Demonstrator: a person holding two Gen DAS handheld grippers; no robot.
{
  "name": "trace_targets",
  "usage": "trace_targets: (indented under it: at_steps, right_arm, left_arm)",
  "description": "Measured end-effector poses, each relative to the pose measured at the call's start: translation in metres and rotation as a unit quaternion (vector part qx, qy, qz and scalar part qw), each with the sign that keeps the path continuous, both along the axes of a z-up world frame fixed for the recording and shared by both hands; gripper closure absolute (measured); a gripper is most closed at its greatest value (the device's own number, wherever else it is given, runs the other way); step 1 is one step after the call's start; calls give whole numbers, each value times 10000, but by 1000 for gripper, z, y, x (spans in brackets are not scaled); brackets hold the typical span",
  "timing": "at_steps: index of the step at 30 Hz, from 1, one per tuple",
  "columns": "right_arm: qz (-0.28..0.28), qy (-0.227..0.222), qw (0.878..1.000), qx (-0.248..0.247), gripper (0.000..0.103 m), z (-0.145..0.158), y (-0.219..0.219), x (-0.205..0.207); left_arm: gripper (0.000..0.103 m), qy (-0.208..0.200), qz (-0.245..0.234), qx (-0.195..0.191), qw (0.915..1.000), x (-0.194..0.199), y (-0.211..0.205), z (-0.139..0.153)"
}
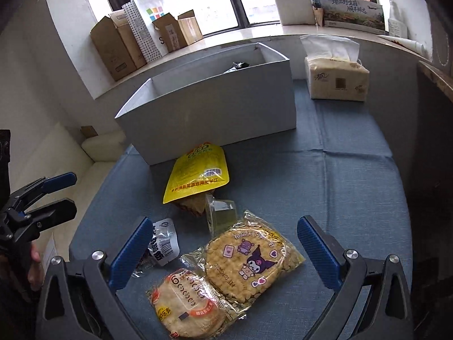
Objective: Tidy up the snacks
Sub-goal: 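Withdraw both tools from the box toward the remaining snacks, then grasp the yellow spicy-strip bag with the right tool while the left tool grasps the meat pack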
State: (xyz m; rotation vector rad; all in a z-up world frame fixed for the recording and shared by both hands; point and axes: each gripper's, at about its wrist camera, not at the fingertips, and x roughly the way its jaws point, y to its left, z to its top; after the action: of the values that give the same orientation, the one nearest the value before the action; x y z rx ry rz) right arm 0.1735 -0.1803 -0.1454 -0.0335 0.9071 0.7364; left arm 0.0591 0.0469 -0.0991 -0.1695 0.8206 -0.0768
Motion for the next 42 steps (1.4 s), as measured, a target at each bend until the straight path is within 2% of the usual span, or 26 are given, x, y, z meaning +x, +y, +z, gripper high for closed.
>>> trace_targets:
  at_steps: [6,12,17,22,24,25,31,35,42]
  right_arm:
    - [468,-162,9974,-531,0,-9,63,18]
    - [732,146,9923,-992,0,-33,125,53]
    - [655,398,9853,-1525,0,-57,148,69]
    - [752,536,9846,-1482,0,-60,149,73]
    - [761,535,9846,-1484,6,-59,146,73]
    - [761,497,9845,-1498,15,-57,145,71]
    - [806,440,9871,-1309,15,-45,134,65]
    - [720,309,9918,-1006,15,-27,113,57]
    - [513,-163,9974,-487,15,27,60,31]
  left_arm:
    - [0,27,84,-65,9999,-3,8,-5]
    - [0,29,192,22,9998,-10,17,-8]
    - [0,28,174,-77,9998,-13,21,-11]
    - [0,32,173,-104,9998,-13,21,-12]
    - [0,55,209,-89,9997,-13,22,-13]
    - [0,65,225,-85,9997,-13,23,-14]
    - [0,118,231,-52,9996,-11,21,-18]
    - [0,134,203,-40,9997,-10,19,-19]
    - [0,323,-90,99,9994,1,2,-33]
